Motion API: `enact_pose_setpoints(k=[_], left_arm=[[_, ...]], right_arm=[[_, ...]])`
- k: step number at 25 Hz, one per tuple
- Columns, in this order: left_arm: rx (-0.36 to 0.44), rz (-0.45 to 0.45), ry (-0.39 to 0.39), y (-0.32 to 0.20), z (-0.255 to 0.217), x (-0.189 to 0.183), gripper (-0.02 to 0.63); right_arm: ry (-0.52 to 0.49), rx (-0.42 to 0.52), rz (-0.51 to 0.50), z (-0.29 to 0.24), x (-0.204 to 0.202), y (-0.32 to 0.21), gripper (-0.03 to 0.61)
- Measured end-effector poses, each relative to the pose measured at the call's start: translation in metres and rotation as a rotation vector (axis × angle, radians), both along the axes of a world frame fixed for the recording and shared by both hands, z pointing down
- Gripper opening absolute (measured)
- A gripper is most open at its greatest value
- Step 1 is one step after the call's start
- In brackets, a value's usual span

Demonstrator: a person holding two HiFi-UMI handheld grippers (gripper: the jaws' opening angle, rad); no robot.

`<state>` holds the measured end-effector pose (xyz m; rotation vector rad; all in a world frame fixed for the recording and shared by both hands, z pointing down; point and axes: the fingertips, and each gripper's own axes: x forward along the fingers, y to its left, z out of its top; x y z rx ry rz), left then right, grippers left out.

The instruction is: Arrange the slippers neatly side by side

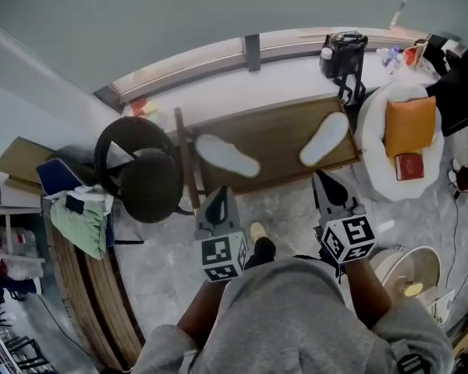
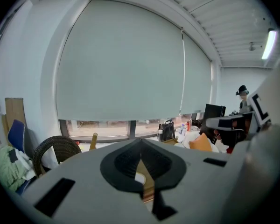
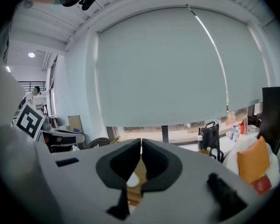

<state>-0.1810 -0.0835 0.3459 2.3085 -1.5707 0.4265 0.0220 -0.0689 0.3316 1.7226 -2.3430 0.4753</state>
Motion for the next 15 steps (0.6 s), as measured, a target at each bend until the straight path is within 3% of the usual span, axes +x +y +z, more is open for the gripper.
enact_pose_setpoints(k=[8,15], left_arm=[[-0.011,-0.007,-0.006,-0.031,0.01,0.002,0.014],[-0.053,-0.057,-0.016,-0.064,0.026,0.025,0.014]], right_arm=[[0.023,-0.033,0.108,0.01,0.036,-0.028,0.026],[-0.004,-0.05,0.145,0.025,0.089,-0.06,0.026]])
